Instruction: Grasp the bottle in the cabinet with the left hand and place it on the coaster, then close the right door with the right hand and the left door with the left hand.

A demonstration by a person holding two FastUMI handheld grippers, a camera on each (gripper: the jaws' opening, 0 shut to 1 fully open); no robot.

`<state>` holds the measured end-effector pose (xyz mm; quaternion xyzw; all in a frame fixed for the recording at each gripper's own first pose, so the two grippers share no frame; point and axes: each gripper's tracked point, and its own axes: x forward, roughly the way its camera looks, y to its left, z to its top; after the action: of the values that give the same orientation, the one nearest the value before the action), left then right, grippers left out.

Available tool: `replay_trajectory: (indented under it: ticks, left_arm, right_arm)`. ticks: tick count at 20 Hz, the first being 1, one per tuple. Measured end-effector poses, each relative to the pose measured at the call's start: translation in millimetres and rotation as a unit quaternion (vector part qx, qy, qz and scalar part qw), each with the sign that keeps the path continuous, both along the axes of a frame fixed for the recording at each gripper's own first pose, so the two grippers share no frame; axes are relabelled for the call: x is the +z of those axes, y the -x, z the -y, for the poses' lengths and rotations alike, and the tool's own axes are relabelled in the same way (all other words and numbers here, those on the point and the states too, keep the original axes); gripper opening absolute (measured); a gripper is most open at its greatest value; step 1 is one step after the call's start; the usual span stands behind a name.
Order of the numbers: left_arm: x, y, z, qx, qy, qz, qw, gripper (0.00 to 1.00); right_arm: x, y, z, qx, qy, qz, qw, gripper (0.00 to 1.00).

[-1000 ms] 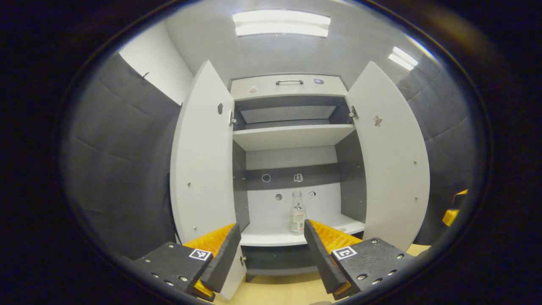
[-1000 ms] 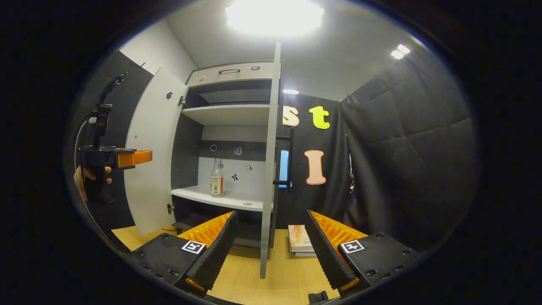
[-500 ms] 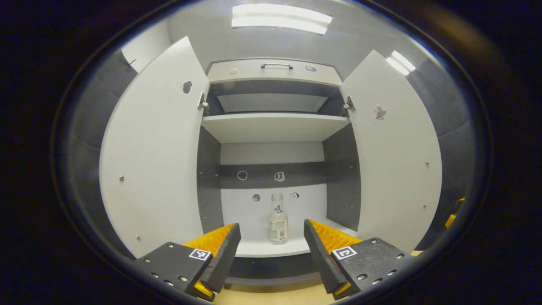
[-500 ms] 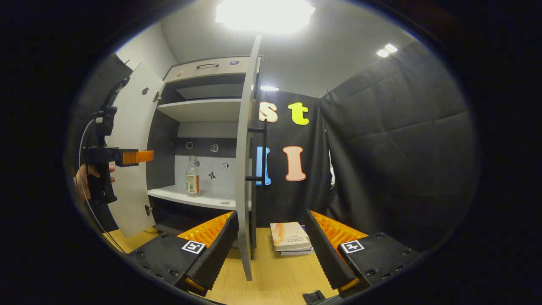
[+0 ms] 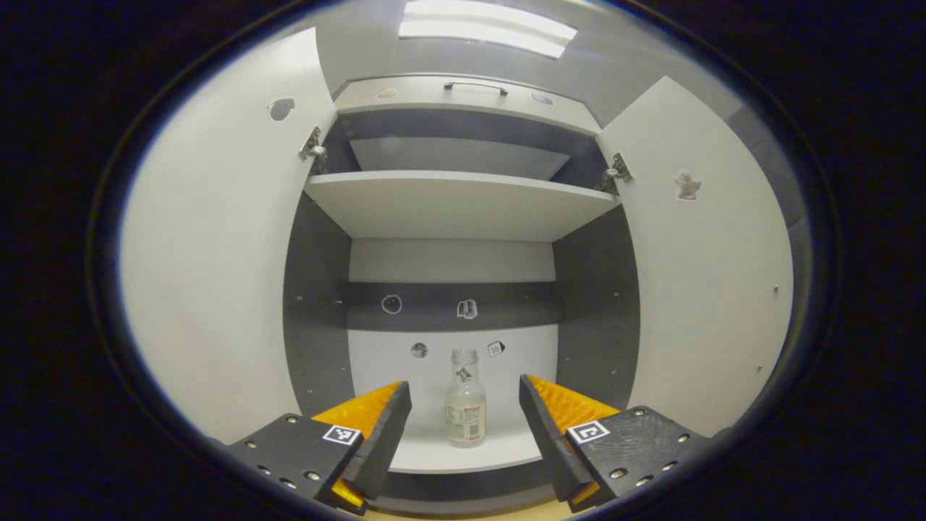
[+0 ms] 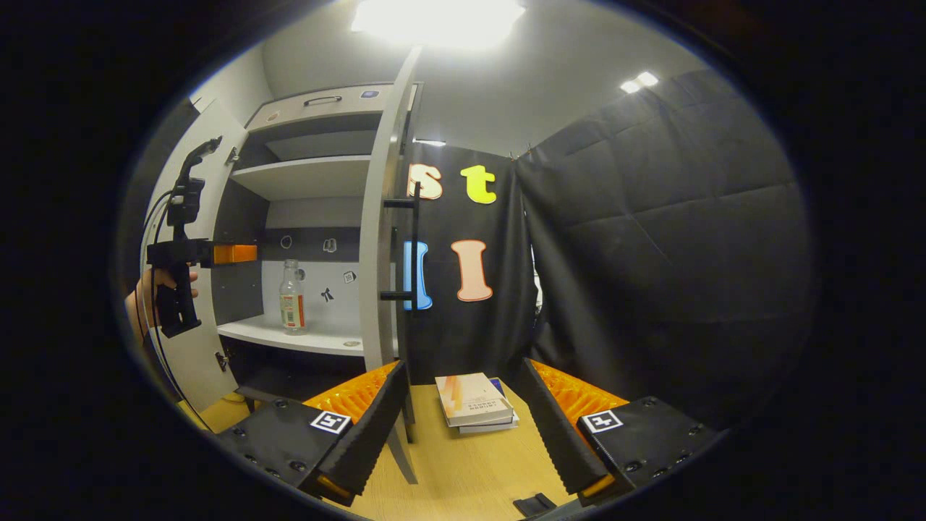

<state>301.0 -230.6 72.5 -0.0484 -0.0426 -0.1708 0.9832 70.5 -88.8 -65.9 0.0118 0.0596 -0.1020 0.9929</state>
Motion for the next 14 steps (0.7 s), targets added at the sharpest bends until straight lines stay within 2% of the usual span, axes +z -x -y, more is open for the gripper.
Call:
replay_trajectory:
  ticks: [9, 10, 11, 12, 14]
  left_arm:
    - [-25, -92, 32, -0.029, -0.005, -0.029, 0.999, 0.89]
    - [-29, -100, 35, -0.031, -0.008, -0.033, 0.999, 0.89]
    - [-35, -107, 39, -0.034, -0.012, -0.037, 0.999, 0.89]
    - [-40, -114, 44, -0.038, -0.015, -0.038, 0.998, 0.89]
    - [-49, -126, 51, -0.038, -0.024, -0.043, 0.998, 0.89]
  right_arm:
    - [-11, -1, 18, -0.069, 0.016, -0.021, 0.997, 1.00]
    - [-12, 0, 19, -0.077, 0.017, -0.023, 0.997, 0.96]
    - [-13, 1, 21, -0.085, 0.017, -0.025, 0.996, 1.00]
    - [-13, 0, 22, -0.090, 0.016, -0.026, 0.995, 0.96]
    - [-17, 1, 22, -0.099, 0.012, -0.031, 0.995, 1.00]
